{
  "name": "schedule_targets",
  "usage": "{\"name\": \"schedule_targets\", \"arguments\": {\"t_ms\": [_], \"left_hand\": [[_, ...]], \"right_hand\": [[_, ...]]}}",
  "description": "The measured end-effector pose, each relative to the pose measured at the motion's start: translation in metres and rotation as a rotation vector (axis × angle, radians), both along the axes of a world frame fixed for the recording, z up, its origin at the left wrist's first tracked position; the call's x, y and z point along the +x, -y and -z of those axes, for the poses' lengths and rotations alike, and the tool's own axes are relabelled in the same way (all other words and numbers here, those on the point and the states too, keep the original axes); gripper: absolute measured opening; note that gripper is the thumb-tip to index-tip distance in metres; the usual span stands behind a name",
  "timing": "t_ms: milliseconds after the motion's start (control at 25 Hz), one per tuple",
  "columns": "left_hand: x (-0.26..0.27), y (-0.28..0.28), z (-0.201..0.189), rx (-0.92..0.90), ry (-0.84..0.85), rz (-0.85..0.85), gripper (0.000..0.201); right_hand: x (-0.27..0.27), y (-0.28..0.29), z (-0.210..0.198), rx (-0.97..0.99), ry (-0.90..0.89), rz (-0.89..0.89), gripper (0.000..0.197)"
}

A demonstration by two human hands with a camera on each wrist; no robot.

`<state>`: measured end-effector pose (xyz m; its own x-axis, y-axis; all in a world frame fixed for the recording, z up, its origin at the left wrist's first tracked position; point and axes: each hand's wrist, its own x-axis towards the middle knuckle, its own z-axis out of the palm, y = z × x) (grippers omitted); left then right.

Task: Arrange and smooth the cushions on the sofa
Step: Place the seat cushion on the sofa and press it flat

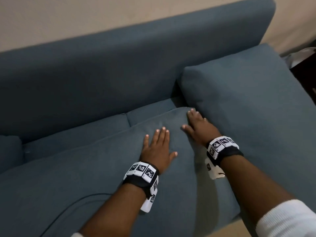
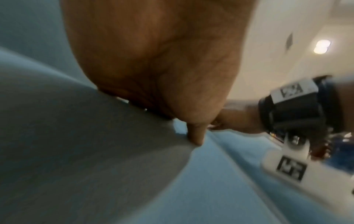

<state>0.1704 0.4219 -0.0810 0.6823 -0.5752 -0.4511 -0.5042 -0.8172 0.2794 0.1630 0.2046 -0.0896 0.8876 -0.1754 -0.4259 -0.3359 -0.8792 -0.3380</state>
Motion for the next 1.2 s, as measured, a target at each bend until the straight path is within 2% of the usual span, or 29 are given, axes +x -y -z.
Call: {"name": "schedule_targets", "arguments": {"t_ms": [80, 120, 200, 240, 280, 360, 400, 480, 520, 600, 640, 680, 760, 800, 880, 960, 1000, 1080, 1120, 1200], "left_hand": [[0.008, 0.013, -0.010, -0.124, 0.037, -0.168, 0.085], [0.008, 0.018, -0.014, -0.151, 0.072, -0.180, 0.082], [-0.005, 0.022, -0.011, -0.064, 0.053, -0.020, 0.081], [-0.007, 0.019, -0.006, -0.009, 0.016, 0.051, 0.082], [-0.007, 0.016, -0.003, -0.056, 0.010, 0.034, 0.083], [-0.002, 0.008, -0.007, -0.195, 0.060, -0.117, 0.079], [-0.005, 0.003, -0.010, -0.157, 0.081, -0.127, 0.077], [-0.023, -0.011, -0.011, -0.018, 0.104, -0.009, 0.074], [-0.027, -0.016, -0.010, -0.001, 0.098, 0.035, 0.074], [-0.021, -0.027, -0.017, -0.165, 0.141, -0.103, 0.073], [-0.018, -0.038, -0.020, -0.146, 0.157, -0.159, 0.072], [-0.016, -0.050, -0.020, -0.081, 0.172, -0.165, 0.072], [-0.026, -0.075, -0.013, 0.068, 0.148, -0.063, 0.078], [-0.028, -0.089, -0.011, 0.059, 0.138, -0.045, 0.078], [-0.023, -0.102, -0.021, -0.114, 0.207, -0.153, 0.071], [-0.025, -0.142, -0.028, -0.124, 0.249, -0.303, 0.068], [-0.030, -0.162, -0.025, -0.051, 0.224, -0.309, 0.068], [-0.048, -0.195, -0.015, 0.082, 0.128, -0.205, 0.078], [-0.052, -0.205, -0.010, 0.071, 0.118, -0.181, 0.079], [-0.043, -0.216, -0.019, -0.028, 0.192, -0.291, 0.072]], "right_hand": [[-0.003, 0.004, -0.004, 0.013, 0.289, 0.174, 0.067], [-0.006, -0.001, -0.008, 0.019, 0.306, 0.134, 0.066], [-0.022, -0.011, -0.001, -0.028, 0.053, -0.120, 0.072], [-0.028, -0.017, 0.001, -0.066, -0.009, -0.147, 0.075], [-0.033, -0.023, -0.001, -0.079, 0.078, -0.082, 0.075], [-0.035, -0.032, -0.008, -0.025, 0.278, 0.146, 0.071], [-0.036, -0.044, -0.010, -0.048, 0.293, 0.112, 0.071], [-0.053, -0.071, 0.001, -0.120, 0.111, -0.128, 0.076], [-0.056, -0.074, 0.004, -0.134, 0.078, -0.153, 0.076], [-0.039, -0.075, -0.013, -0.036, 0.250, 0.020, 0.070], [-0.035, -0.079, -0.019, -0.069, 0.296, 0.012, 0.069], [-0.031, -0.088, -0.023, -0.090, 0.283, -0.074, 0.068], [-0.032, -0.109, -0.018, -0.172, 0.059, -0.343, 0.072], [-0.034, -0.121, -0.014, -0.171, 0.006, -0.362, 0.074], [-0.030, -0.129, -0.026, -0.055, 0.219, -0.195, 0.071], [-0.033, -0.153, -0.032, -0.048, 0.340, -0.165, 0.068], [-0.036, -0.172, -0.029, -0.079, 0.288, -0.255, 0.069], [-0.050, -0.205, -0.014, -0.173, 0.084, -0.408, 0.074], [-0.051, -0.219, -0.013, -0.152, 0.084, -0.385, 0.074], [-0.039, -0.236, -0.025, -0.058, 0.246, -0.265, 0.069]]}}
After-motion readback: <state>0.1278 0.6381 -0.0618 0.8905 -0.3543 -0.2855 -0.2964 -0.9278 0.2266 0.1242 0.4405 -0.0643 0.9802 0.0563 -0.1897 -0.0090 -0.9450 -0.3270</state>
